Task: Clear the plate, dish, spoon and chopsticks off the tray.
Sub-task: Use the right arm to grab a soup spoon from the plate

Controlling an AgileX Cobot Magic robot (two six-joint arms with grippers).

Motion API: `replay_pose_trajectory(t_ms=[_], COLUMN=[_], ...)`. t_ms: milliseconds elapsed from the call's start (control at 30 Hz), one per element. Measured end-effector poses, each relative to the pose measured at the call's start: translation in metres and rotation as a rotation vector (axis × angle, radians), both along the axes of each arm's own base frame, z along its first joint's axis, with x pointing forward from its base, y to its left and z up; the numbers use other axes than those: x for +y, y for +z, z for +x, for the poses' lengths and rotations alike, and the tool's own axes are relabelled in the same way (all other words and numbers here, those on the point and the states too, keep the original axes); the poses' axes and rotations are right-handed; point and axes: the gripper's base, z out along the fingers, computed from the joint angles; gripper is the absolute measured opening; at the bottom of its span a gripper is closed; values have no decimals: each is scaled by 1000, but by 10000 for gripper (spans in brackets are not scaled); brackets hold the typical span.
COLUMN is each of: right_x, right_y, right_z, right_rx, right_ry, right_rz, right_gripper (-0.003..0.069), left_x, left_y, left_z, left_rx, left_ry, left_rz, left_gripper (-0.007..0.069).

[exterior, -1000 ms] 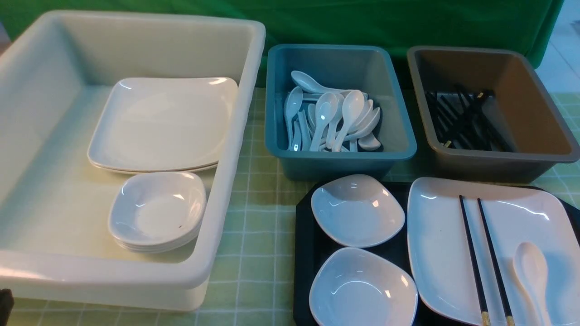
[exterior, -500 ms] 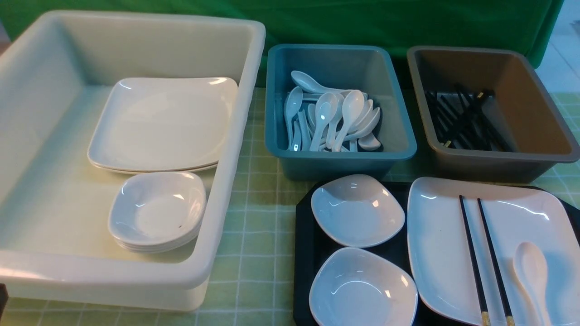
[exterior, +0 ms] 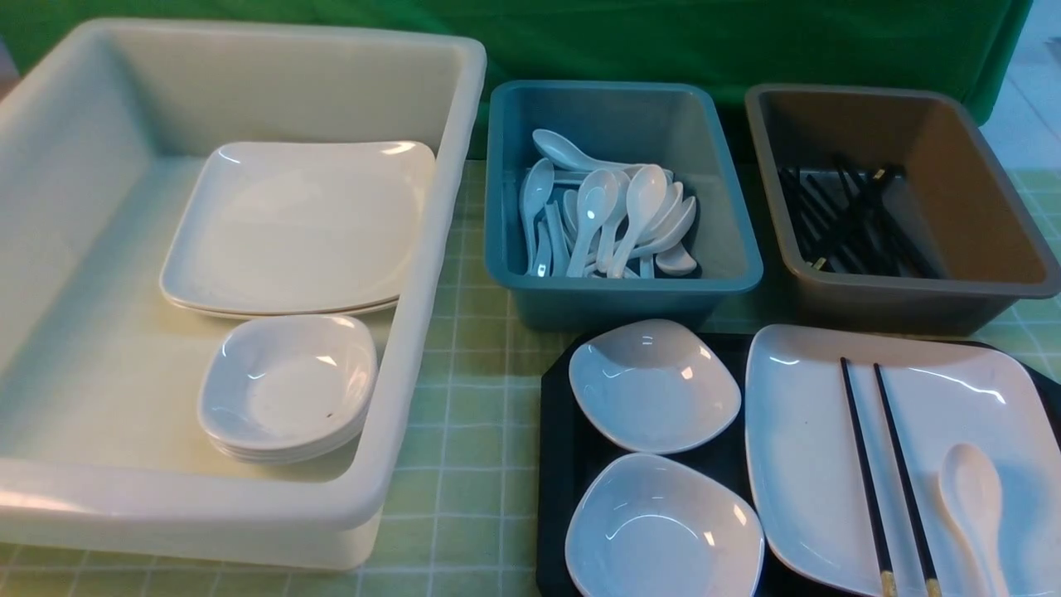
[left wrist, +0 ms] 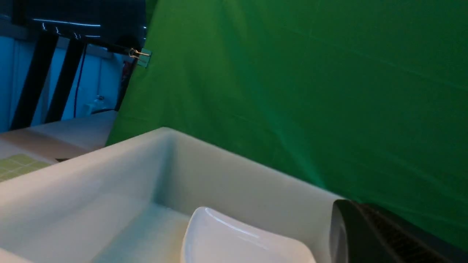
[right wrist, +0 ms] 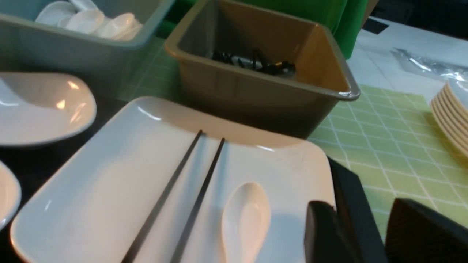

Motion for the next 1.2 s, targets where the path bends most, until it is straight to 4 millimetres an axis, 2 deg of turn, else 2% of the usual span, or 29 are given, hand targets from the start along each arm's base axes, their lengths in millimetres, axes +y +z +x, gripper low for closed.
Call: replay_pose_trajectory(t_ms=[100,200,267,333,367,400,467,533,567,633,667,700,733,767,833,900,933,967,1000,1033,1133,1200], right_x=[1,-1,-2,-4,-4,-4,-5,-5,-5,-2,0,3,5,5,13,22,24,31,42,48,66,82], right_y=[9,22,29,34,36,36,40,43,44,53,66,84,97,101,125,145,144,151,151,150,148,137], right_z=[1,0,-1,-3,-3,-3,-4,-6,-6,-6,-6,-5,-4,-2,14,28,31,41,55,63,84,112], right_rx=[-98,-236,-304,-367,-381,-385,-428,-459,-459,-436,-412,-349,-301,-294,-81,129,146,286,431,524,695,864], right_ry=[-4,-3,9,25,29,29,44,61,64,94,112,131,134,137,151,186,191,209,232,244,271,267], right_rz=[164,528,718,810,827,829,880,910,909,847,803,748,709,706,553,396,392,313,236,179,72,-22], right_gripper=[247,247,247,247,247,247,247,241,236,189,135,69,45,41,14,9,9,8,8,8,4,-1], left_x=[2,5,5,3,1,1,-5,-8,-9,-12,-14,-16,-18,-18,-24,-28,-29,-30,-32,-33,-34,-35], left_y=[6,21,39,72,84,87,125,150,154,170,174,175,172,173,150,129,126,116,100,93,80,74], left_z=[-3,-11,-17,-27,-29,-30,-33,-27,-28,-14,-1,15,25,25,57,77,79,87,97,100,105,107], left_rx=[-88,-265,-341,-386,-362,-360,-248,-102,-77,127,257,414,544,544,858,1031,1049,1109,1172,1195,1218,1233], left_ry=[-12,-13,-28,-63,-79,-83,-115,-126,-128,-136,-150,-177,-210,-212,-325,-415,-430,-472,-526,-543,-579,-598], left_rz=[-83,-152,-176,-187,-184,-182,-139,-101,-93,-38,-4,25,70,79,150,162,159,171,184,187,209,222], left_gripper=[-5,-5,-5,-5,-5,-5,-5,-5,-5,-5,-5,-5,-5,-5,-5,-5,-5,-5,-5,-5,-5,-5])
